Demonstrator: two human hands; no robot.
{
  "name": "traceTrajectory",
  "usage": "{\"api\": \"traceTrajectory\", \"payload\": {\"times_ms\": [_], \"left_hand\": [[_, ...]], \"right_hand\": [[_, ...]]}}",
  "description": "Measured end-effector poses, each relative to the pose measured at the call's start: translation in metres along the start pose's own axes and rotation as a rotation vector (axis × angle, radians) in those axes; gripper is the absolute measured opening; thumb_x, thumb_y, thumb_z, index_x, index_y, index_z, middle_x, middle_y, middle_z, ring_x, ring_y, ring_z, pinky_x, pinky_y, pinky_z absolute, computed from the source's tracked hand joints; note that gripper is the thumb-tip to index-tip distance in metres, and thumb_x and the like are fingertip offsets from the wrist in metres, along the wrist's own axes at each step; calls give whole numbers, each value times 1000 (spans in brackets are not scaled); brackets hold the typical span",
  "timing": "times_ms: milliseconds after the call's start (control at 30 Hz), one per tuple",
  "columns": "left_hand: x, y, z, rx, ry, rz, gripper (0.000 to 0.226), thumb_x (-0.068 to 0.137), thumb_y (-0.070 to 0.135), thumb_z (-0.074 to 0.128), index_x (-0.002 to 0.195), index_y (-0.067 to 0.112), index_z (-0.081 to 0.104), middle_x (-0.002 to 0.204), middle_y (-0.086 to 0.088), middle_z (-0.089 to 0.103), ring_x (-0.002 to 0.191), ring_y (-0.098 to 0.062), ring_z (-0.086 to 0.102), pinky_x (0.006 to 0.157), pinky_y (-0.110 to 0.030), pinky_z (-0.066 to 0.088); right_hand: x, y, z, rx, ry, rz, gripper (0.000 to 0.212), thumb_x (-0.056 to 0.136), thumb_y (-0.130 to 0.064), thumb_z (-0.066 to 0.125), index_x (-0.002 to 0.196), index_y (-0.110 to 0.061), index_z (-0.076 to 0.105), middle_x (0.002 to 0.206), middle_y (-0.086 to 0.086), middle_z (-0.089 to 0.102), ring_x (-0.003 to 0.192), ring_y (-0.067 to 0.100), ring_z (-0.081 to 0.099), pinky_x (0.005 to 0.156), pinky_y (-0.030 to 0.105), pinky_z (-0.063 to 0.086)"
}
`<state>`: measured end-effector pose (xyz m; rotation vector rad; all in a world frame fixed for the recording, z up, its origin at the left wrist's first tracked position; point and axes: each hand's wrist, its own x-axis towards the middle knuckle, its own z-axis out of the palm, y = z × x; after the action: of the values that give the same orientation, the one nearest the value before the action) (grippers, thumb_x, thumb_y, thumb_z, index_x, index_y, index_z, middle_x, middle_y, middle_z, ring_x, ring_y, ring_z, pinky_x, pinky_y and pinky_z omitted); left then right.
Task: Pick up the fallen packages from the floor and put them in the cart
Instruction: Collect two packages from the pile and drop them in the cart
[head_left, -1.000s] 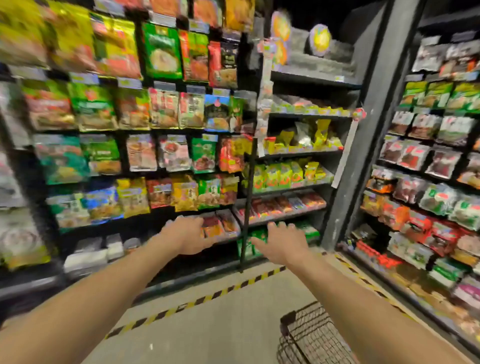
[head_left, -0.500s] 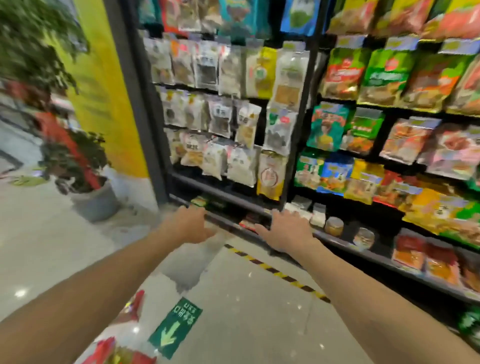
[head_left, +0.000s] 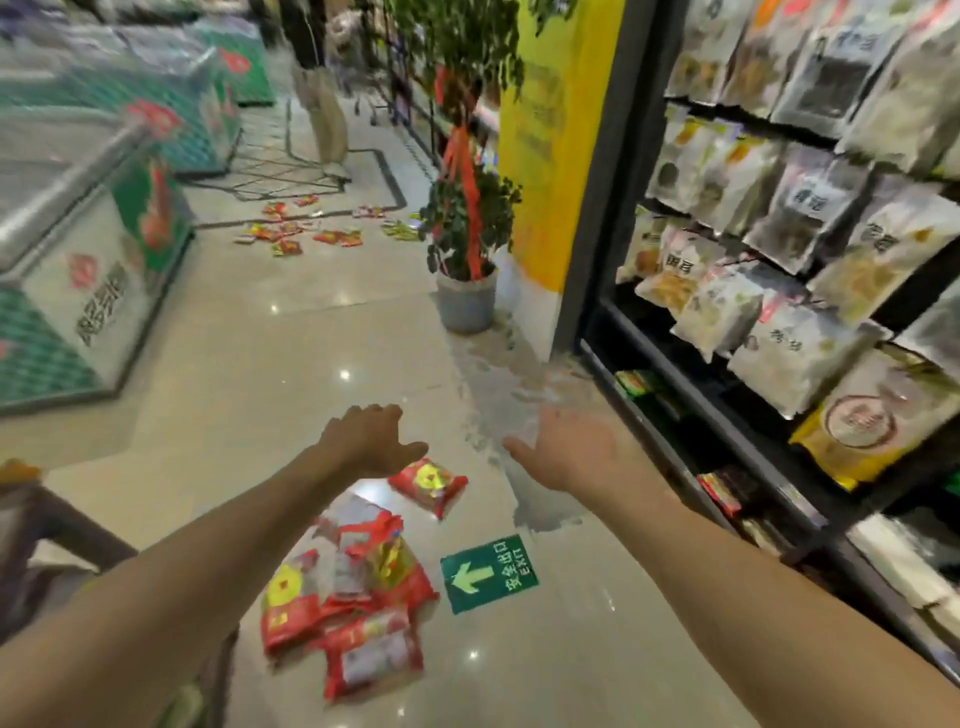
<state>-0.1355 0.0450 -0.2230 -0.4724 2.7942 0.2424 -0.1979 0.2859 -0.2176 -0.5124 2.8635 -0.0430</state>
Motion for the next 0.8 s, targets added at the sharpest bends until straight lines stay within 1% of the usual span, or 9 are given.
{"api": "traceTrajectory", "payload": {"times_ms": [133, 200, 333, 433, 567, 700, 800], "left_hand": [[-5, -30, 28, -55, -26, -179, 81, 103, 70, 57, 164, 18, 47, 162, -11, 58, 146, -36, 56, 112, -47, 50], [-9, -47, 43, -86, -36, -259, 82, 103, 71, 57, 165, 19, 46, 162, -11, 57, 147, -37, 54, 113, -47, 49], [-16, -88, 69, -123, -92, -396, 83, 103, 70, 55, 165, 17, 45, 162, -13, 55, 149, -38, 51, 115, -48, 46], [-15, -120, 82, -149, -109, -474, 83, 104, 70, 52, 165, 15, 45, 162, -14, 55, 148, -38, 52, 114, -49, 48], [1, -167, 99, -155, -155, -526, 84, 103, 70, 53, 166, 15, 43, 161, -13, 56, 147, -38, 52, 113, -49, 47], [34, -212, 120, -131, -178, -509, 84, 103, 73, 49, 161, 13, 49, 156, -12, 60, 142, -37, 56, 109, -46, 49], [68, -241, 149, -65, -218, -470, 84, 103, 75, 45, 159, 13, 50, 154, -12, 61, 140, -35, 58, 108, -47, 50]], "right_hand": [[37, -22, 16, -88, -29, -155, 83, 101, -78, 35, 156, -17, 46, 158, 13, 54, 143, 36, 52, 112, 48, 44], [53, -39, 28, -119, -69, -228, 85, 101, -78, 35, 157, -16, 44, 158, 14, 53, 143, 37, 50, 113, 49, 44], [76, -86, 49, -176, -152, -375, 80, 103, -75, 33, 154, -14, 46, 153, 15, 54, 141, 38, 50, 110, 48, 43], [92, -129, 71, -224, -193, -467, 76, 104, -74, 35, 153, -17, 47, 151, 13, 55, 137, 37, 52, 107, 47, 44], [113, -187, 101, -232, -234, -529, 85, 100, -79, 32, 159, -18, 44, 154, 13, 54, 140, 36, 52, 107, 49, 45], [140, -232, 132, -254, -280, -535, 83, 103, -76, 34, 161, -16, 39, 163, 13, 46, 150, 38, 41, 113, 51, 42], [173, -253, 169, -271, -302, -529, 83, 103, -76, 32, 161, -17, 39, 164, 12, 45, 149, 38, 43, 114, 55, 41]]}}
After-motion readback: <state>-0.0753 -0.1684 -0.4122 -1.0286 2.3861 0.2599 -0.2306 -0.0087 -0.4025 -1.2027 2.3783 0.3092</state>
